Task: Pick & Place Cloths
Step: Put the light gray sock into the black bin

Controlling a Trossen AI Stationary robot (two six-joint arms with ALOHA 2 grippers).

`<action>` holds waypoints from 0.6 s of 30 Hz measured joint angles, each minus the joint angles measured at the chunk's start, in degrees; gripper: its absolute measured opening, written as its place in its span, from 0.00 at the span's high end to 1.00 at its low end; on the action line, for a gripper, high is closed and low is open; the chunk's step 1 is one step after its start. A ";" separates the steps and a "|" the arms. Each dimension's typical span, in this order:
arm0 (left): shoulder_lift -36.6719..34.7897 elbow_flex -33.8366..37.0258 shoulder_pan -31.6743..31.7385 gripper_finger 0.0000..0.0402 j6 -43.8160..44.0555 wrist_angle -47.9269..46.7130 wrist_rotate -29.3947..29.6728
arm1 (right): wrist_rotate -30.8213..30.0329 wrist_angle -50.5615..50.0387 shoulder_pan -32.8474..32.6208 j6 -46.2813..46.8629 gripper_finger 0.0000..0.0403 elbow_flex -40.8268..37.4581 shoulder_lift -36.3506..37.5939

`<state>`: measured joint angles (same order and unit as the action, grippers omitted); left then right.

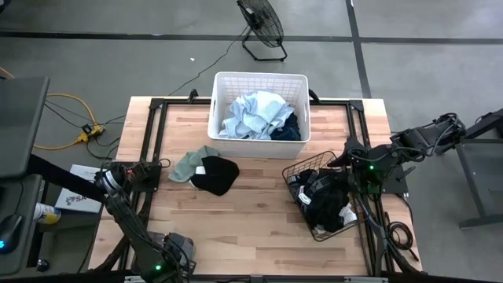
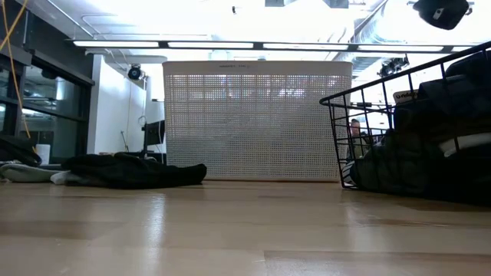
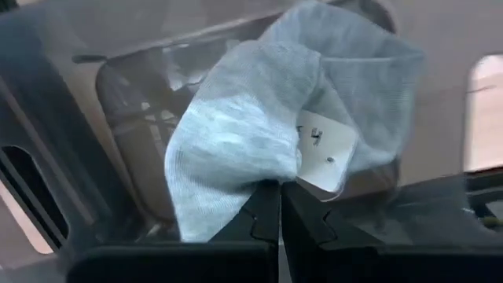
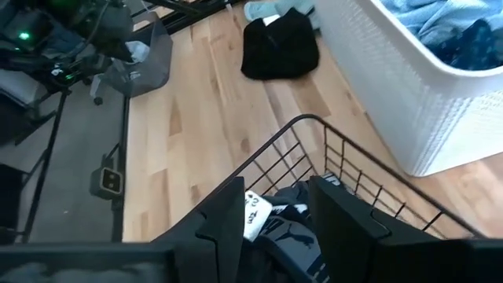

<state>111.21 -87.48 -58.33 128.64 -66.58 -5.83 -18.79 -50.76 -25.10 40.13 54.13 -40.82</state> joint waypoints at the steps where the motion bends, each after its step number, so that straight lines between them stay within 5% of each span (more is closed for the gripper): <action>1: 0.08 0.22 0.00 1.00 0.00 -0.06 -0.10 | 0.41 -0.02 -0.02 0.38 0.67 0.00 0.00; 12: -0.03 0.28 0.05 0.99 -1.32 -1.37 0.27 | 1.23 0.00 -0.02 2.11 0.67 0.00 -0.02; 18: -0.53 0.19 0.18 0.86 -1.47 -0.88 0.38 | 2.83 -0.02 -0.02 2.13 0.67 0.00 -0.02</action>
<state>110.67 -87.29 -58.15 127.17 -67.46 -5.45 -15.95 -50.78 -25.12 42.26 54.13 -40.84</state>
